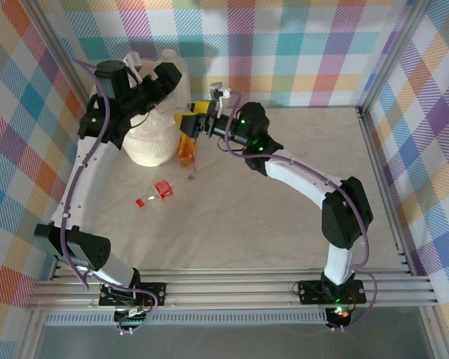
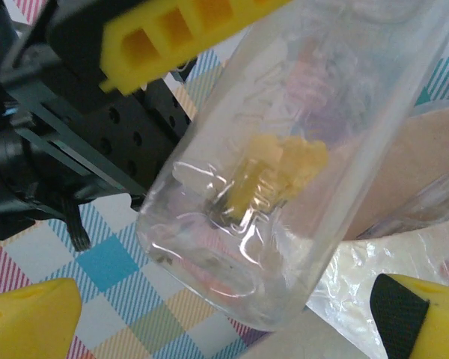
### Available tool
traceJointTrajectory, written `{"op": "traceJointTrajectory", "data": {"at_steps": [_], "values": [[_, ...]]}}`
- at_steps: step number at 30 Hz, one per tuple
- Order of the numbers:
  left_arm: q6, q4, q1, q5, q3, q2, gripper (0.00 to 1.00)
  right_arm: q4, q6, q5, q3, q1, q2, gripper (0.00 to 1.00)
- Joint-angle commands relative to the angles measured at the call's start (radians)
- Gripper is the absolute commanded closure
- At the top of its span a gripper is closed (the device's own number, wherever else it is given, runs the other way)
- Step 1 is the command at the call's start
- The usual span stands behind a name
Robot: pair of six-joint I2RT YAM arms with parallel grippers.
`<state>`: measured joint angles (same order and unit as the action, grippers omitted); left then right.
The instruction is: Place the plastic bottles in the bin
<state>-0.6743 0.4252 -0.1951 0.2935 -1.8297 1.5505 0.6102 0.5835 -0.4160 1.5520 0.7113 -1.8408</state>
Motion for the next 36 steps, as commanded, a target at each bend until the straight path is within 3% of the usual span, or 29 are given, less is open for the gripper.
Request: {"op": "traceJointTrajectory", "data": {"at_steps": [1, 6, 12, 18, 24, 32, 36], "values": [[-0.028, -0.081, -0.006, -0.02, 0.024, -0.025, 0.08, 0.09, -0.008, 0.046, 0.073, 0.008, -0.03, 0.0], [-0.043, -0.112, -0.009, -0.029, 0.058, -0.029, 0.08, 0.049, -0.01, 0.052, 0.184, 0.017, -0.089, 0.0], [-0.059, -0.138, -0.01, -0.014, 0.073, -0.028, 0.08, -0.013, -0.014, 0.156, 0.215, 0.019, -0.119, 0.01], [-0.073, -0.138, -0.01, 0.004, 0.083, -0.039, 0.08, -0.08, -0.026, 0.198, 0.242, 0.019, -0.135, 0.17], [-0.082, -0.183, -0.01, 0.021, 0.092, -0.05, 0.08, -0.147, -0.013, 0.19, 0.268, 0.019, -0.146, 0.25], [-0.081, -0.194, -0.009, 0.049, 0.088, -0.056, 0.06, -0.185, -0.039, 0.147, 0.266, 0.016, -0.126, 0.51], [-0.034, -0.174, 0.024, 0.17, 0.035, -0.056, 0.0, -0.196, -0.068, 0.112, 0.22, -0.008, -0.075, 0.55]]}}
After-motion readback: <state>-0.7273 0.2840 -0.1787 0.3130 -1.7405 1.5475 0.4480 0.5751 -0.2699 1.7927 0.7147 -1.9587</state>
